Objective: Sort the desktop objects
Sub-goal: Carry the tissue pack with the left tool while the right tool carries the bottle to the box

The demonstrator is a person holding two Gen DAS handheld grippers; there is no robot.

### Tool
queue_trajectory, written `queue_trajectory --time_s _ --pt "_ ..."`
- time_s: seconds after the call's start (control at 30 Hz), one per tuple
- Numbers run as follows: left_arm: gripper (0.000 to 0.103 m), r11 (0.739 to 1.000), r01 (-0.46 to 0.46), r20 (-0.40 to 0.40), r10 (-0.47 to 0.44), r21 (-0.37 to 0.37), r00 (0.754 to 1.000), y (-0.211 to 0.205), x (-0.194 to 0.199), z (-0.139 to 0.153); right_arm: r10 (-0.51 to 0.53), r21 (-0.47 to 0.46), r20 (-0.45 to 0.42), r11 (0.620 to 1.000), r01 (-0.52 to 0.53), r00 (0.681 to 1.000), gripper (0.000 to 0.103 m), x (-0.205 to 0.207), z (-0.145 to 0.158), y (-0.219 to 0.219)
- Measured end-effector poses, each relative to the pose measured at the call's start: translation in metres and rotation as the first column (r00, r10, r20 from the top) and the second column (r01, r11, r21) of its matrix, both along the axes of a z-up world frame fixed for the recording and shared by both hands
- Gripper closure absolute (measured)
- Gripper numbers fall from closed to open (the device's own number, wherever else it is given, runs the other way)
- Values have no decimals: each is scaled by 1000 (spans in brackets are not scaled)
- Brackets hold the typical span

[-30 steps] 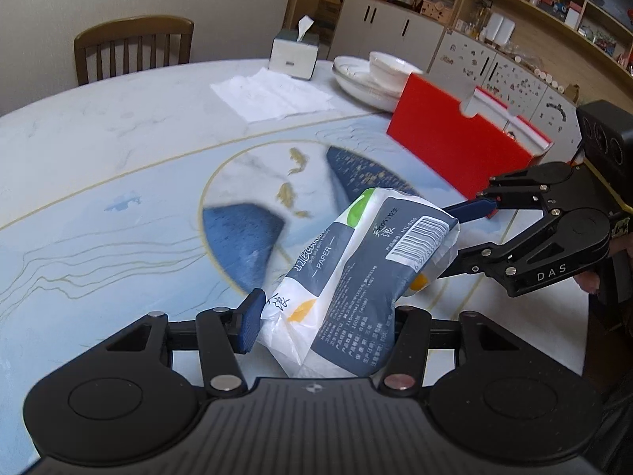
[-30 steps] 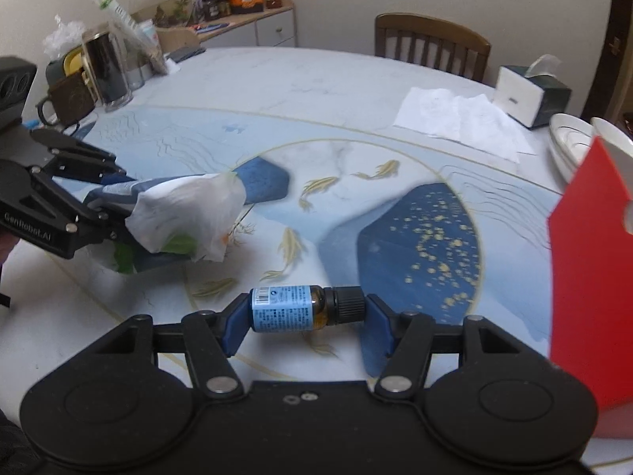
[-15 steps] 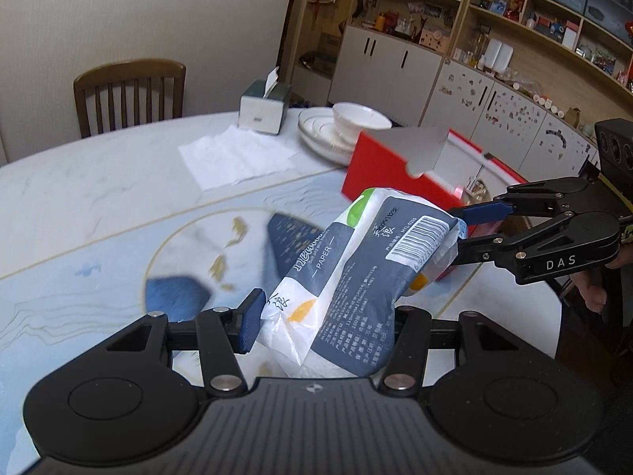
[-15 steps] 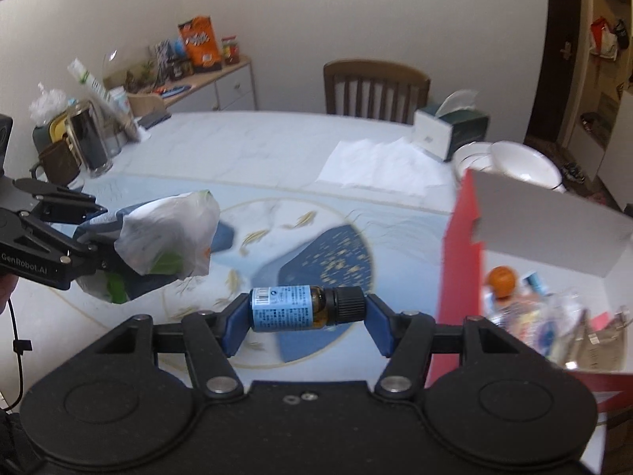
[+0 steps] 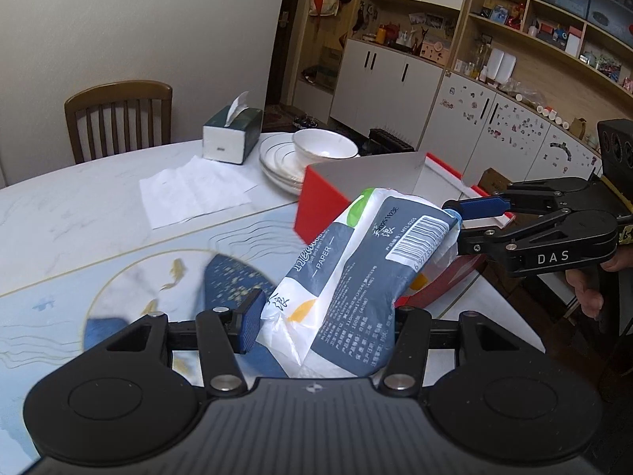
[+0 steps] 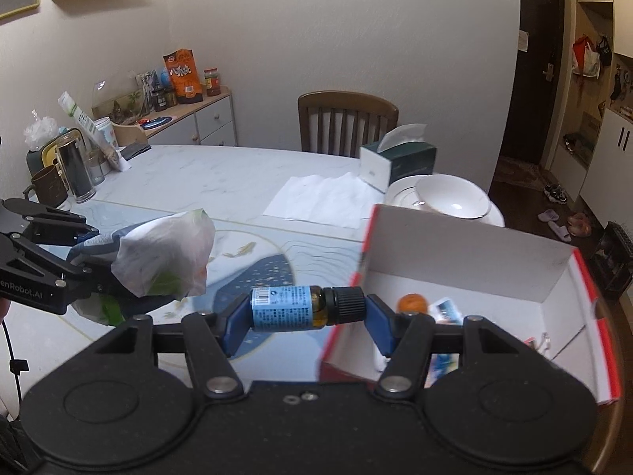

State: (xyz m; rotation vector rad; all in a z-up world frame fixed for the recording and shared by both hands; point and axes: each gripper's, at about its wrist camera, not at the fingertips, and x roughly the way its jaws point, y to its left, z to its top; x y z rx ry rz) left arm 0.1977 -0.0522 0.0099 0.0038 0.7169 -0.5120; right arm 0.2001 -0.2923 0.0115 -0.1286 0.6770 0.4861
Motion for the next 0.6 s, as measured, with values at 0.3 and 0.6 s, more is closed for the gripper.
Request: queue_trajectory --time_s 0.3,0.6 --pt "51 1000 7 13 -7 23 1000 -56 13 4 -23 5 16 1000 22 1000 43 11 0 -50" --pt "51 994 71 18 -73 84 997 -120 46 3 -93 -11 7 996 93 996 43 30 -9 -101"
